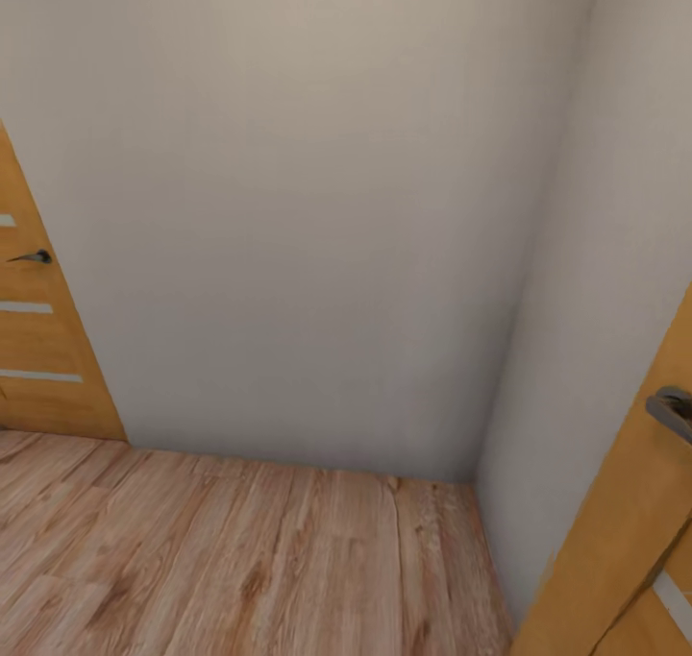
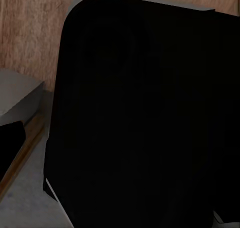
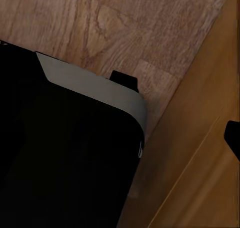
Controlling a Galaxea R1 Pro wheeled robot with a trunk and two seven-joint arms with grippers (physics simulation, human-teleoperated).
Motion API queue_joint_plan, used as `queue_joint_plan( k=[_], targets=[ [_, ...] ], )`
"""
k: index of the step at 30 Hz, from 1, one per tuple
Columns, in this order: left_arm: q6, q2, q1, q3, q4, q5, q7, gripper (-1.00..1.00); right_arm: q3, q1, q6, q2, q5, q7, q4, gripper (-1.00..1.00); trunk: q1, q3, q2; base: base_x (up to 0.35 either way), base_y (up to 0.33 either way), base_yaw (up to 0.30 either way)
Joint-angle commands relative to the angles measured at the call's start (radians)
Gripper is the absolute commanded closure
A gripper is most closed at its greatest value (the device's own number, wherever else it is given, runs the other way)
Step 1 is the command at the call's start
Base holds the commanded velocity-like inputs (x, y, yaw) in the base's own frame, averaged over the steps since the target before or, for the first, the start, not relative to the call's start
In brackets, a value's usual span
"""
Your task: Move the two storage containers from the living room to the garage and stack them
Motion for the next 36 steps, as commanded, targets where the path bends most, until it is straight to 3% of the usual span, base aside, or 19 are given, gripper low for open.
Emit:
queue_joint_plan(
  k=[1,6,30,36],
  targets=[
    [-0.002,0.0,0.0,0.0,0.0,0.006,0.001,-1.0,0.007,-0.001,-0.005,0.001,-0.003,-0.003,0.003,-1.0,0.001,-0.001,0.0,0.321,0.0,0.001],
    [-0.002,0.0,0.0,0.0,0.0,0.007,0.001,-1.0,0.006,-0.001,-0.007,-0.002,-0.006,-0.005,0.003,-1.0,0.001,-0.001,0.0,0.321,0.036,0.08],
    [-0.004,0.0,0.0,0.0,0.0,0.006,0.001,-1.0,0.005,-0.001,-0.009,-0.003,-0.009,-0.005,0.003,-1.0,0.001,-0.001,0.0,0.313,0.121,0.266],
    [-0.004,0.0,0.0,0.0,0.0,0.006,0.001,-1.0,0.005,-0.001,-0.009,-0.003,-0.009,-0.005,0.003,-1.0,0.001,-0.001,0.0,0.122,0.04,0.269]
  ],
)
